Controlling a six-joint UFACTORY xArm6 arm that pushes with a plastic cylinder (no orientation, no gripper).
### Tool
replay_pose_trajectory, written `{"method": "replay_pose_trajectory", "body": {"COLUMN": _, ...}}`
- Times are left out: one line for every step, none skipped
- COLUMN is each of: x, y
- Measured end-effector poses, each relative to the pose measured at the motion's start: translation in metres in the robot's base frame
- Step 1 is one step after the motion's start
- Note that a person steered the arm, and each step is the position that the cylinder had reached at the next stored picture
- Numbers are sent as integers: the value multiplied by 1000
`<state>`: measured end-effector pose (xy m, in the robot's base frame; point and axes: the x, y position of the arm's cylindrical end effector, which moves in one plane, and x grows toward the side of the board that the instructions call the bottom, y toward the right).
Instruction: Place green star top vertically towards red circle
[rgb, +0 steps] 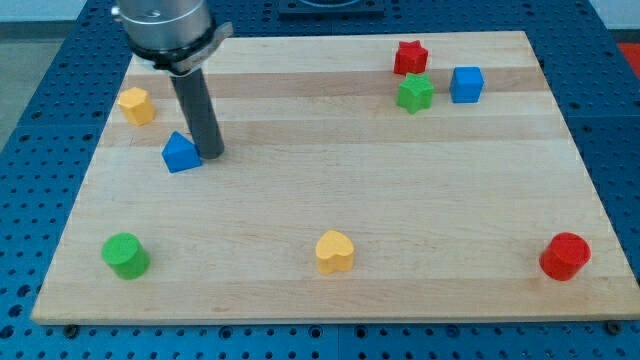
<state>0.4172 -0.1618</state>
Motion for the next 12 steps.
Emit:
{"method": "replay_pose_trajectory", "body": {"x": 4, "y": -18}}
{"method": "replay_pose_trajectory", "body": {"x": 4, "y": -29}}
{"method": "replay_pose_trajectory", "body": {"x": 3, "y": -21}}
{"method": "replay_pose_trajectory", "body": {"x": 11, "y": 10}}
{"method": "replay_pose_trajectory", "body": {"x": 29, "y": 4}}
{"method": "replay_pose_trajectory", "body": {"x": 32, "y": -11}}
{"method": "replay_pose_trajectory", "body": {"x": 33, "y": -26}}
{"method": "replay_pose_trajectory", "body": {"x": 35, "y": -42}}
{"method": "replay_pose_trajectory", "body": {"x": 35, "y": -56}}
{"method": "replay_pose_trajectory", "body": {"x": 35, "y": -58}}
{"method": "replay_pose_trajectory", "body": {"x": 43, "y": -56}}
{"method": "replay_pose_trajectory", "body": {"x": 49, "y": 5}}
